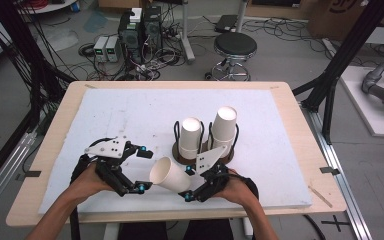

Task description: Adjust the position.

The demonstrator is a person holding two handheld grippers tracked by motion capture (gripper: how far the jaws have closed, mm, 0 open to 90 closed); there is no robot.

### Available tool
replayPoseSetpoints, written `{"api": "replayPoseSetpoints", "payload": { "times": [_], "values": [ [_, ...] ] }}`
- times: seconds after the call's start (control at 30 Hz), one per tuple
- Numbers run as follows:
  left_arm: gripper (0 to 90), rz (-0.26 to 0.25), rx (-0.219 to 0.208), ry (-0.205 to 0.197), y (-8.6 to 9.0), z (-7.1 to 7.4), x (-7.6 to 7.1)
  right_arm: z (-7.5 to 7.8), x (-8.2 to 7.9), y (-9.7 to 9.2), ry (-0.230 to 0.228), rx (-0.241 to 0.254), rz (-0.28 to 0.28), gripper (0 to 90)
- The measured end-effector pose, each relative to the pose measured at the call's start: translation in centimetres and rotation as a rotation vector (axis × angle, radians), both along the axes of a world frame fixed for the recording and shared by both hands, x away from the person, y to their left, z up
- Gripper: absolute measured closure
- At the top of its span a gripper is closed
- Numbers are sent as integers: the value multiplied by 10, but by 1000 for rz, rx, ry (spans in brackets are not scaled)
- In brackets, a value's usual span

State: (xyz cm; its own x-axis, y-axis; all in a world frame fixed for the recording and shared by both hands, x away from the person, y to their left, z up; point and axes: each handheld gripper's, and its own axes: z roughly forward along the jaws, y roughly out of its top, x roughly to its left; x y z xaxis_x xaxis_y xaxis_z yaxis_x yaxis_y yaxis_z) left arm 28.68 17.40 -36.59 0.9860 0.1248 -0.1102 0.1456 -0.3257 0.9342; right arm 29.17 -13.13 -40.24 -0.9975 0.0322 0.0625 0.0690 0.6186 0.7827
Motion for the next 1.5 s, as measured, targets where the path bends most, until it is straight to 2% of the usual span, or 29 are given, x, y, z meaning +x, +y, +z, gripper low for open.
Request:
{"api": "replayPoseSetpoints", "payload": {
  "times": [0.1,0.2,0.27,0.37,0.47,0.63,0.83,0.97,1.27,1.5],
  "values": [
    [74,20,-30,-10,4,-5,-1,-2,-1,-2,-4,36,-5,372],
    [74,36,-49,-10,6,-10,-2,-6,-3,-5,-7,123,-9,371],
    [73,40,-52,-9,6,-12,-2,-9,-3,-6,-7,160,-13,371],
    [74,31,-59,-7,4,-15,-4,-12,-3,-6,-2,182,-28,372],
    [73,24,-54,-6,2,-18,-5,-14,-3,-8,13,229,-46,371],
    [74,26,-70,0,-2,-22,-5,-17,-3,-11,25,289,-43,372],
    [74,15,-100,0,-7,-24,-6,-19,-2,-10,16,293,-46,371],
    [74,15,-116,10,-9,-27,-5,-19,-3,-10,27,309,-41,372],
    [73,-17,-174,19,-23,-21,-3,-22,-3,-8,31,329,-34,371],
    [74,-33,-182,19,-34,-20,-1,-22,-3,-6,32,336,-21,372]
  ]
}}
